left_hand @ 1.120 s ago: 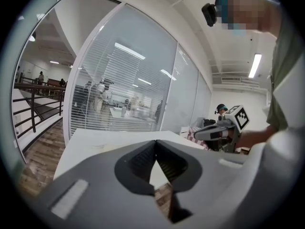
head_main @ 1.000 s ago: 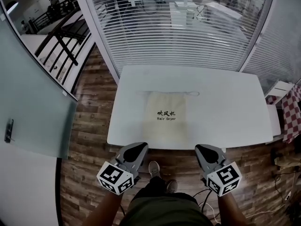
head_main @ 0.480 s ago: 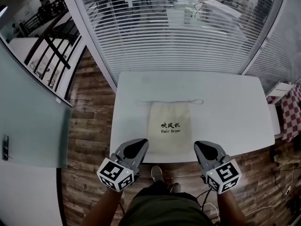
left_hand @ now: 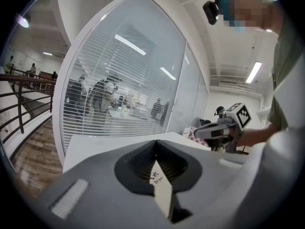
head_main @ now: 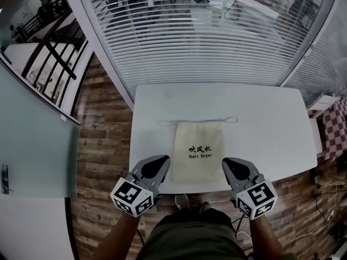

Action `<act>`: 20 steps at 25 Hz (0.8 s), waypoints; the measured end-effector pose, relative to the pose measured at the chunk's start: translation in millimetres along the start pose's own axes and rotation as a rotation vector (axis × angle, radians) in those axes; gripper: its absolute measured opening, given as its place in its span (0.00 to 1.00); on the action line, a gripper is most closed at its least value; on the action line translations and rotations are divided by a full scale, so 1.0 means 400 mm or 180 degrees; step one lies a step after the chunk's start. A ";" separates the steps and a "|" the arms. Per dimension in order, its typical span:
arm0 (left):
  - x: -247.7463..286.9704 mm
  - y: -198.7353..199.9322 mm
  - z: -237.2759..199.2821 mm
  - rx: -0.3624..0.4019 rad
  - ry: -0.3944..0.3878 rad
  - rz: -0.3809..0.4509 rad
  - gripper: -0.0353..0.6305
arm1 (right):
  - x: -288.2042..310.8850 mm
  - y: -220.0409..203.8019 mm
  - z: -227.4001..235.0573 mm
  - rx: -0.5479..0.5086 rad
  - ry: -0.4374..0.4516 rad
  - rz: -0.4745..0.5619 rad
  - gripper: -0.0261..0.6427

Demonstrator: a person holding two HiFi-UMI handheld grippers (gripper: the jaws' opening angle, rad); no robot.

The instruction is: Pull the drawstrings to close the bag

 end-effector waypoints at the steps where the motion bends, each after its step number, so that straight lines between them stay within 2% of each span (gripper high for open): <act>1: 0.003 0.001 -0.007 -0.0002 0.0005 -0.0003 0.06 | 0.005 -0.001 0.003 0.0000 -0.0005 -0.0009 0.06; 11: 0.061 -0.017 -0.042 -0.0030 0.0129 -0.0134 0.06 | 0.049 -0.030 0.094 0.0067 0.0004 -0.0121 0.06; 20: 0.183 -0.060 -0.107 0.0047 0.0462 -0.0389 0.06 | 0.134 -0.075 0.287 0.0118 0.0127 -0.0250 0.06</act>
Point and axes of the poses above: the fingertips, and each gripper's own axes: x forward along the fingers, z to its right, y out of its top, the point moved 10 cm from there along -x, backward along the fingers, and after that the axes turned 12 degrees about z, right-handed, at the moved point
